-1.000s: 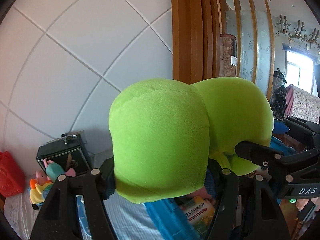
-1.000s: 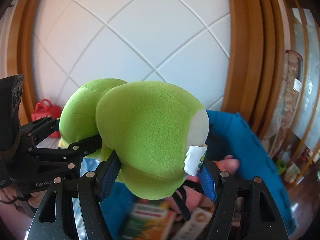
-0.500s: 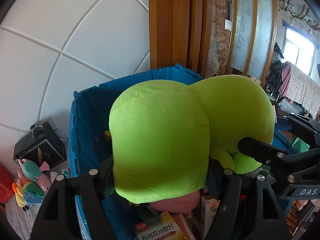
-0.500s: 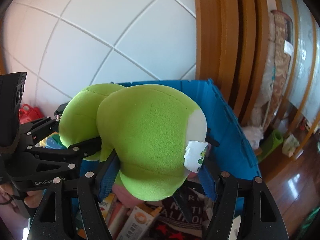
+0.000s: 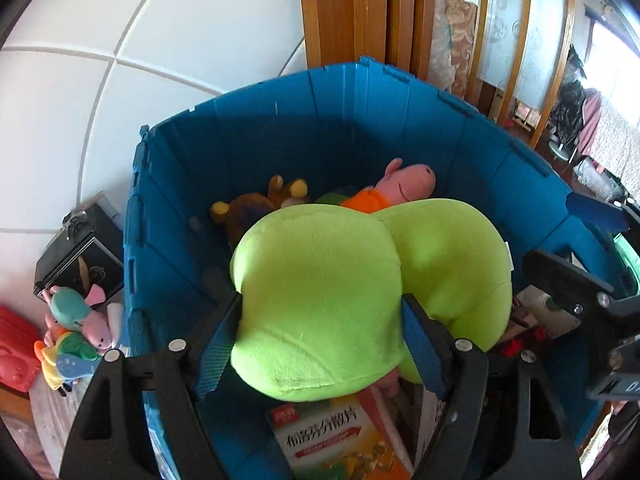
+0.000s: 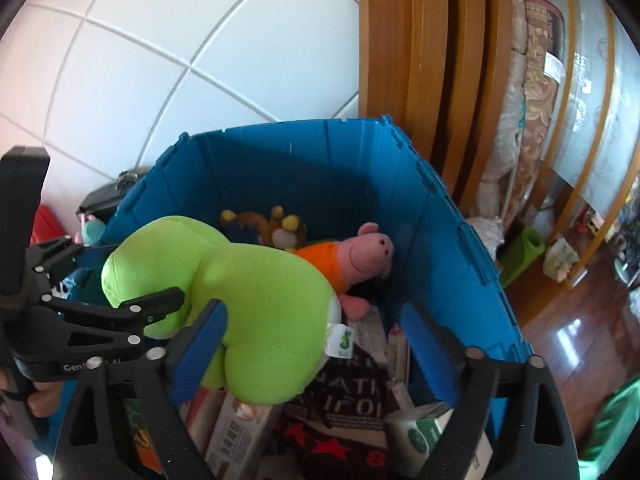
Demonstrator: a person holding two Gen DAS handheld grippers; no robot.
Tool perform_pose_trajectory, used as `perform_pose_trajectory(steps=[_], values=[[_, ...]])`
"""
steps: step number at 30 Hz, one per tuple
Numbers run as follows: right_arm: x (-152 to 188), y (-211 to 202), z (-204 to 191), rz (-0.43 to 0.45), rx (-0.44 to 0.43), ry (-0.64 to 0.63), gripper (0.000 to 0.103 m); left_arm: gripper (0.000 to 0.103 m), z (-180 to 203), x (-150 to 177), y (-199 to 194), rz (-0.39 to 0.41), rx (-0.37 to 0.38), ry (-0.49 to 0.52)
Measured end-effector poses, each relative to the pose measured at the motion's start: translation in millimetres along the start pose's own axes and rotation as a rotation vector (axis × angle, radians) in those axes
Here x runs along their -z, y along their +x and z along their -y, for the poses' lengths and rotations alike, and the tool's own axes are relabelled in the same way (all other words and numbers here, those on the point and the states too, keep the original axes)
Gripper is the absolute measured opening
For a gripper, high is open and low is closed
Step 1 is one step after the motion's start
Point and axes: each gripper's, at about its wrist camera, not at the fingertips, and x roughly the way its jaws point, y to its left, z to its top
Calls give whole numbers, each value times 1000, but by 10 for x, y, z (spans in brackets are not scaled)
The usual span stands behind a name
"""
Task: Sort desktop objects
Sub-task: 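Open both grippers to drop the frog into the crate, then move both grippers back toward the blue boomerang and small white box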
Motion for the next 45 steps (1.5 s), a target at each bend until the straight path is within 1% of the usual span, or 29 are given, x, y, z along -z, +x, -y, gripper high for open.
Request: perform_pose_trajectory(steps=[1,3,4,5,8,13,16,18,20,23,28,35,41,45], values=[[14,-15,-28,3,6,-6,93,77,-1,14,-50,13,-3,3],[18,-24,-37,11,21,-14,98,77,-1,39,-164,34,-12,7],[22,-39,-44,18,28,-16,102,77,-10,64,-234,47,-7,7],[23,-49,-43,26,33,-20,103,77,-33,70,-269,57,-6,9],[57,-138,-113,42,35,-30,103,77,-50,192,-483,100,-16,12],[177,-335,-273,81,46,-55,103,77,-123,441,-812,180,-10,-1],[327,-477,-375,118,12,-44,103,78,-171,642,-1052,242,-14,-4],[430,-553,-456,133,-4,-36,103,78,-221,776,-1190,281,-28,-6],[511,-621,-538,148,-5,-33,103,78,-291,913,-1320,318,-58,-17],[640,-752,-700,182,-7,-34,103,78,-449,1088,-1433,354,-77,-51],[797,-852,-1043,191,-34,-60,103,78,-828,1463,-1533,372,-171,-126],[816,-844,-1677,190,-60,-106,103,78,-1539,1965,-1575,344,-225,-221],[737,-852,-2323,223,-134,-149,103,78,-2241,2380,-1648,328,-295,-317],[698,-738,-2806,219,-199,-191,103,78,-2694,2613,-1647,302,-348,-368]])
